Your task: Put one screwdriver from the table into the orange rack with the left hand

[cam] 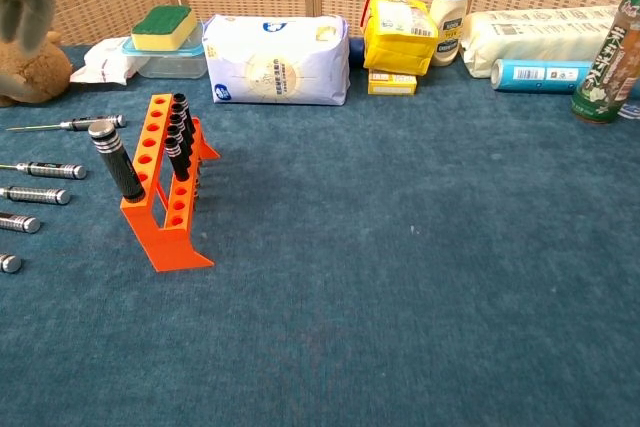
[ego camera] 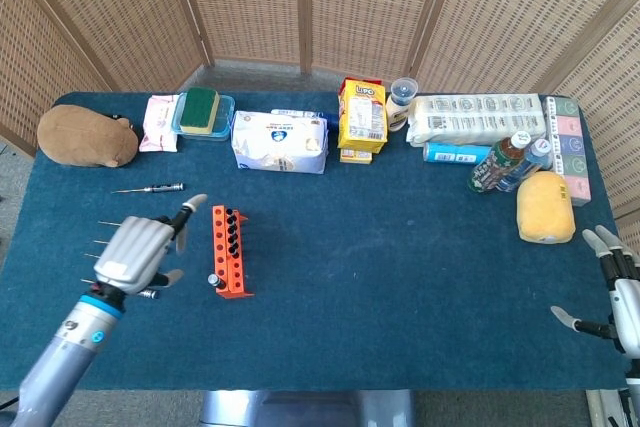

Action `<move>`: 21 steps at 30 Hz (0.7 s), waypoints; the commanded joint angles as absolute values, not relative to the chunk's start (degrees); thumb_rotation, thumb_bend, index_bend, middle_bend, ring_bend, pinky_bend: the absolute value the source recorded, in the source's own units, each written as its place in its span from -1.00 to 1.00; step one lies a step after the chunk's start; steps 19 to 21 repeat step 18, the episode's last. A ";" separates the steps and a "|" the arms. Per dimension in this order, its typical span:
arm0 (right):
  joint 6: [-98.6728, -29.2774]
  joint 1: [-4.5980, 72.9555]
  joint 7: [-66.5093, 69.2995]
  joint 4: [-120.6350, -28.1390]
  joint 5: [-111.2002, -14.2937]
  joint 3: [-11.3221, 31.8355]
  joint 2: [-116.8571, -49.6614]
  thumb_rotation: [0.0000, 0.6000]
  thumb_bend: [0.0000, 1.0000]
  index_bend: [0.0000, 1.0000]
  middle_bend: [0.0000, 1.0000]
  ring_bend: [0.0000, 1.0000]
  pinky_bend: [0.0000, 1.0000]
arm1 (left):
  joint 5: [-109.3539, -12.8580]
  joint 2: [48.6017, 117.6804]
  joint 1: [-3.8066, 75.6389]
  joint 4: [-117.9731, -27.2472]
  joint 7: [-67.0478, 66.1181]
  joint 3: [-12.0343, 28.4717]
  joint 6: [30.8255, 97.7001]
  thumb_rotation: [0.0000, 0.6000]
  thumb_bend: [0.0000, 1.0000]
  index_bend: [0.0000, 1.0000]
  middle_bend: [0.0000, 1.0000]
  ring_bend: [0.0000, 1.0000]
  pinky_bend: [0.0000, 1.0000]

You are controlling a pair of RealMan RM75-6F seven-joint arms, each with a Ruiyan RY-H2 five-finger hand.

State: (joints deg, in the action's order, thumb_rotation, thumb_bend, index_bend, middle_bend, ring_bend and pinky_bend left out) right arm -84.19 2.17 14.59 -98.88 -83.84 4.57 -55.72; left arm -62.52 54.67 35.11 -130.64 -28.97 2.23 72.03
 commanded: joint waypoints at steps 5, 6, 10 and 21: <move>-84.15 2.25 13.58 -99.14 -83.73 4.58 -56.05 1.00 -0.99 -0.89 -0.96 -0.96 -1.00 | -77.85 52.54 24.68 -121.20 -19.87 -3.29 80.55 1.00 -0.86 -1.00 -1.00 -1.00 -0.52; -84.17 2.26 13.50 -99.20 -83.74 4.59 -56.07 1.00 -0.99 -0.89 -0.96 -0.96 -1.00 | -79.26 52.84 23.69 -119.69 -18.37 -3.67 81.55 1.00 -0.86 -1.00 -1.00 -1.00 -0.55; -84.39 2.27 13.10 -99.50 -83.78 4.69 -56.17 1.00 -0.99 -0.89 -0.96 -0.96 -1.00 | -83.43 54.52 18.73 -112.71 -12.58 -5.55 86.33 1.00 -0.86 -1.00 -1.00 -1.00 -0.60; -85.62 1.90 12.10 -99.69 -83.94 4.93 -56.38 1.00 -0.99 -0.91 -0.96 -0.96 -1.00 | -83.83 58.29 9.50 -102.18 -3.09 -7.23 93.88 1.00 -0.86 -1.00 -1.00 -1.00 -0.63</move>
